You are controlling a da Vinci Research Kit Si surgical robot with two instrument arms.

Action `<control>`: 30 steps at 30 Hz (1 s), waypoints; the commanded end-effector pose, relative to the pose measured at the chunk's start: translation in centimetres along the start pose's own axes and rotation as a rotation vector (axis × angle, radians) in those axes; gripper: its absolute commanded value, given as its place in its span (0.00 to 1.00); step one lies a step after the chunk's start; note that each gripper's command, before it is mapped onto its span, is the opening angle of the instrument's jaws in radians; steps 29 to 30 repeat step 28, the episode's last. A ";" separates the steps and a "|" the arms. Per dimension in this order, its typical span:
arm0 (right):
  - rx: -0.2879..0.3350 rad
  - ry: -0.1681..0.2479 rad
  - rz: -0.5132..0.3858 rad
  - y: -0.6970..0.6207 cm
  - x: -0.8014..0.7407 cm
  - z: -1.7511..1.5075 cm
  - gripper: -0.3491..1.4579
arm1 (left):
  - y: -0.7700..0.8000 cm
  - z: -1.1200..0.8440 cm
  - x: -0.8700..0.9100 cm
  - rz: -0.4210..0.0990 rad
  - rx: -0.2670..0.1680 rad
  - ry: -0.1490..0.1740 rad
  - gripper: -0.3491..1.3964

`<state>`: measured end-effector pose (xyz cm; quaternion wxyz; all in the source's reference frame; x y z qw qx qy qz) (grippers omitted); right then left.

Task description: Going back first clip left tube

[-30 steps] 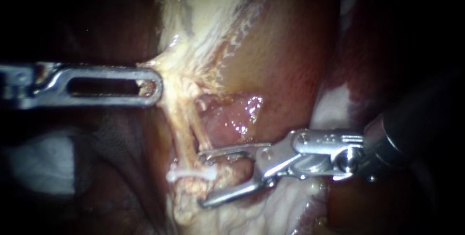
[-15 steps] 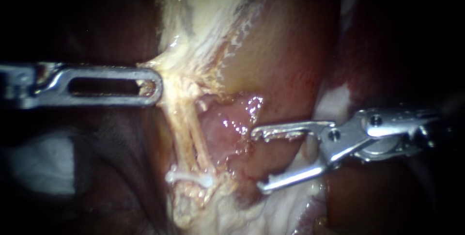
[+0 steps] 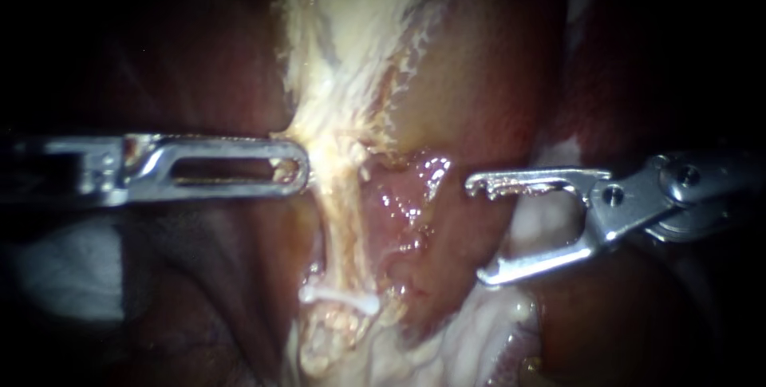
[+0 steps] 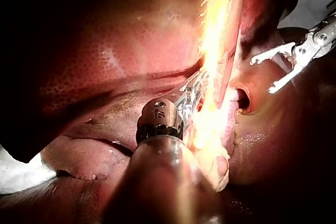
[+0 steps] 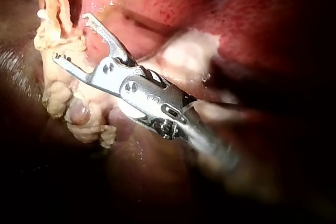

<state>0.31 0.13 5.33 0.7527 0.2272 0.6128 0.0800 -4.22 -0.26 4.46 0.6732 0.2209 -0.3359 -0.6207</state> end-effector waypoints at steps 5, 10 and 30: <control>-0.001 0.006 -0.011 0.01 0.02 -0.04 0.52 | 0.00 0.25 0.02 0.002 -0.002 0.003 0.00; -0.002 0.011 -0.015 0.02 0.04 -0.08 0.52 | -0.04 0.41 -0.02 0.000 -0.003 0.001 0.00; -0.007 0.015 -0.017 0.02 0.07 -0.09 0.52 | -0.06 0.44 -0.03 -0.001 -0.001 0.003 0.00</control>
